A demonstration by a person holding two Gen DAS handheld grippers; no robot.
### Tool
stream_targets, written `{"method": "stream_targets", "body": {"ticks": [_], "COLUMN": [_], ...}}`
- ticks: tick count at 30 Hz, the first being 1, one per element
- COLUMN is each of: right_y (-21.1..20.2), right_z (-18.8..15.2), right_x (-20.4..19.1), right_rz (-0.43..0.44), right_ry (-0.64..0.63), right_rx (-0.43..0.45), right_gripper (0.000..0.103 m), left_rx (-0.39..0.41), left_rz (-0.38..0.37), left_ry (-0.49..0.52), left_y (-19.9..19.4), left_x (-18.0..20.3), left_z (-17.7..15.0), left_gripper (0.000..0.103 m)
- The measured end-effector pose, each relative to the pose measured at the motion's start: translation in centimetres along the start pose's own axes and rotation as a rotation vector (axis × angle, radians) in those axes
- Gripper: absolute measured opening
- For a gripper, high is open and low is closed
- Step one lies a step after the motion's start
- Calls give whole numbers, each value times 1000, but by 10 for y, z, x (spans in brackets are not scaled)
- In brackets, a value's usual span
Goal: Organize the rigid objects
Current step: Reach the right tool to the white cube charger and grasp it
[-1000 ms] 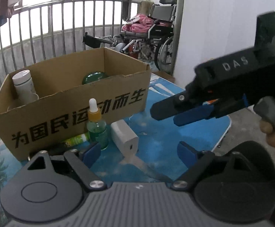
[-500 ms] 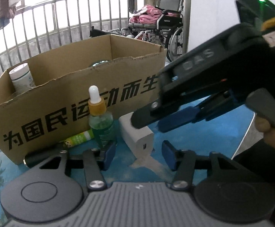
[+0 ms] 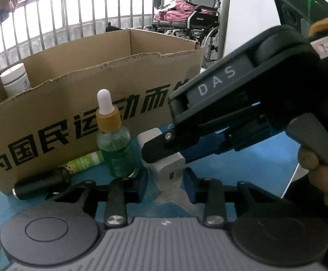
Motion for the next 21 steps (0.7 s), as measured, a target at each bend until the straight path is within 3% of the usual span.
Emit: {"method": "stream_targets", "body": {"ticks": [6,21], "right_y": [7,-9], "right_z": [0,-8], "right_x": [-9,-8], "right_rz": [-45,-57], "right_ry": [-70,-53], "right_rx": [-32,8], "right_gripper": [38,36], "left_rx": [7,25], "left_rz": [1,-14], "left_ry": [-5,17], "left_y": [3,-13], "left_x": [-1,12], "left_z": [-2,2], "left_gripper": [34,34]}}
Point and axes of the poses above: each gripper's, at about its wrist camera, not at the fingertips, and y roughly the way its jaws point, x to its right, z to its top, the point moved 6 cm from there along y, roughly the way its jaws point, and after that the axes turned 11 degrees about -y, right-handed, at the moved point
